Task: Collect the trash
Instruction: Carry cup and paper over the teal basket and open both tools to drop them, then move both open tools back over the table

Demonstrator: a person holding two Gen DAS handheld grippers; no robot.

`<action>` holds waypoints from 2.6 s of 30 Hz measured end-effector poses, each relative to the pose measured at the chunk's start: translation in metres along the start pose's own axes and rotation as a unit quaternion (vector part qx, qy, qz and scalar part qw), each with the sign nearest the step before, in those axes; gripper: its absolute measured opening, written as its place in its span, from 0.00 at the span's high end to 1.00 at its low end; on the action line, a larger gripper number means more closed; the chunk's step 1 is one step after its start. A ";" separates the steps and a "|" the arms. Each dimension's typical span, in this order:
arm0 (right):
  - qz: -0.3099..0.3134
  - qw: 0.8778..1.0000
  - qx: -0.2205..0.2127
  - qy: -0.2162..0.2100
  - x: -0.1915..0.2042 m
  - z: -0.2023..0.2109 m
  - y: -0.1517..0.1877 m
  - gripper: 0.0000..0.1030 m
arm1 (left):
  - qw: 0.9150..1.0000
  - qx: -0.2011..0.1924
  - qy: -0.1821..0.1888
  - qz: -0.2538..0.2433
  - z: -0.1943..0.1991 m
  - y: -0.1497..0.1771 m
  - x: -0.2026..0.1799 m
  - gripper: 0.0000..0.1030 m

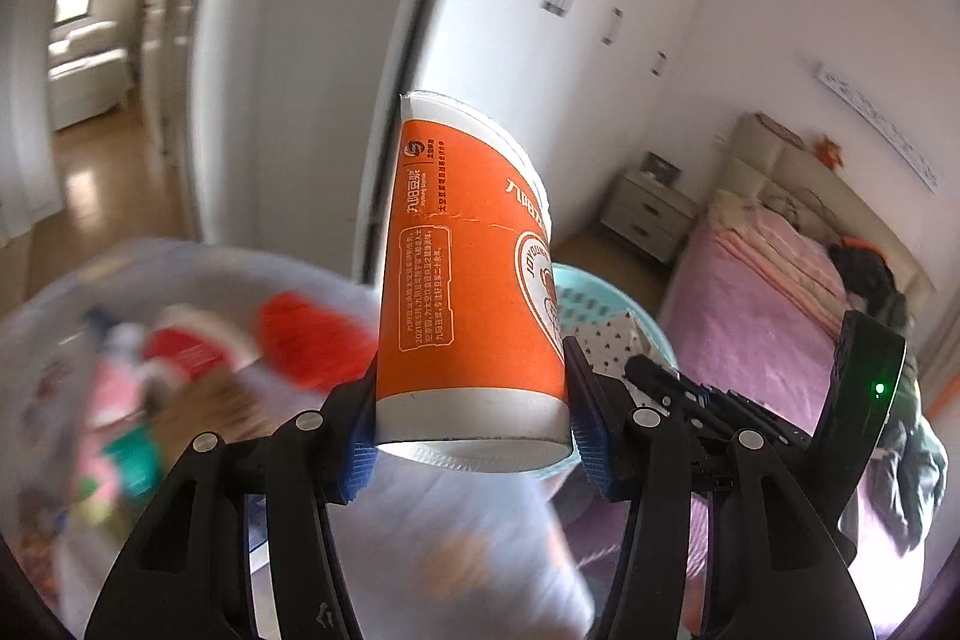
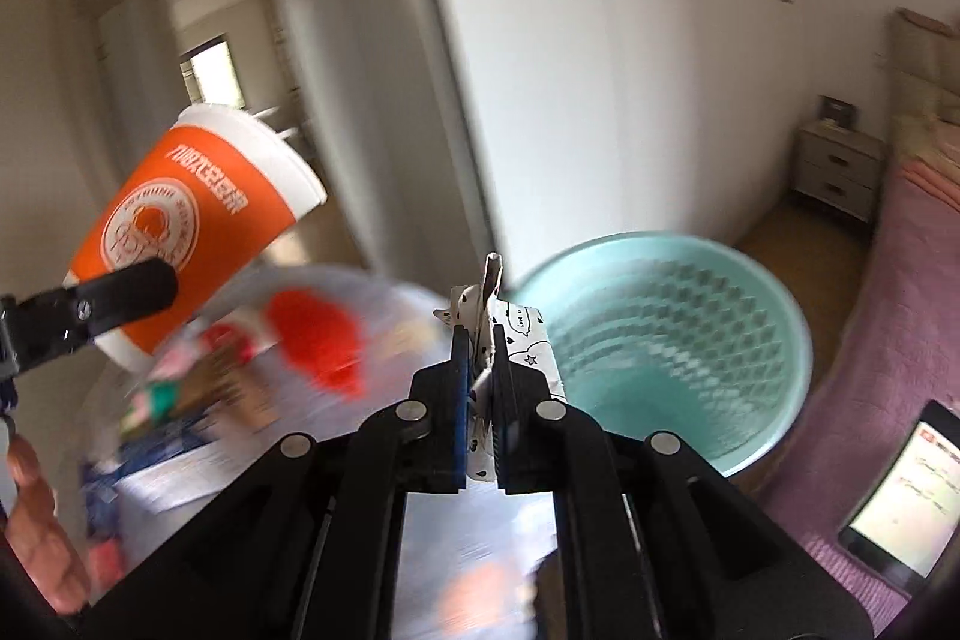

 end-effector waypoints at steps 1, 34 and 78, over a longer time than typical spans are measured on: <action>-0.005 1.000 -0.002 0.014 -0.011 -0.002 -0.002 0.95 | 1.000 0.008 0.010 -0.002 -0.015 0.000 -0.006 0.50; -0.086 0.989 0.069 0.098 -0.123 -0.068 0.019 0.53 | 0.998 0.055 0.023 -0.027 -0.117 0.014 -0.067 0.27; 0.088 0.988 0.023 -0.121 0.136 0.022 0.039 0.41 | 0.988 -0.019 -0.147 0.034 0.180 0.078 0.150 0.13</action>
Point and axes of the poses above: each gripper's, at about its wrist camera, not at the fingertips, and z roughly against the way its jaws point, x to its left, y to its underside, the point moved 1 cm from there along -z, roughly the way its jaws point, and after that the axes turned 11 degrees about -x, right-handed, at the moved point
